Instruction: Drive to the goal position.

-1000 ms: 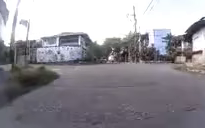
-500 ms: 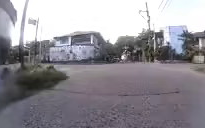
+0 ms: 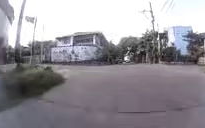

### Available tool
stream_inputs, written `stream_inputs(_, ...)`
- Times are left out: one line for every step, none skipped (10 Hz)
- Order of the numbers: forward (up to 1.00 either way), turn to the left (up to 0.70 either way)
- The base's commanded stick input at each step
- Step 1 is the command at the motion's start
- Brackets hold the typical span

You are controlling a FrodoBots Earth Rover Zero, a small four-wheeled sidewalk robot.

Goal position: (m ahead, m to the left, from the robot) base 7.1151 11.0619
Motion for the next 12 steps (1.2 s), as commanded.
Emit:
stream_inputs(1.00, -0.39)
stream_inputs(1.00, -0.39)
stream_inputs(1.00, -0.39)
stream_inputs(1.00, 0.14)
stream_inputs(1.00, 0.14)
stream_inputs(1.00, 0.05)
stream_inputs(1.00, 0.14)
stream_inputs(1.00, 0.11)
stream_inputs(1.00, 0.08)
stream_inputs(1.00, 0.05)
stream_inputs(1.00, 0.13)
stream_inputs(1.00, 0.20)
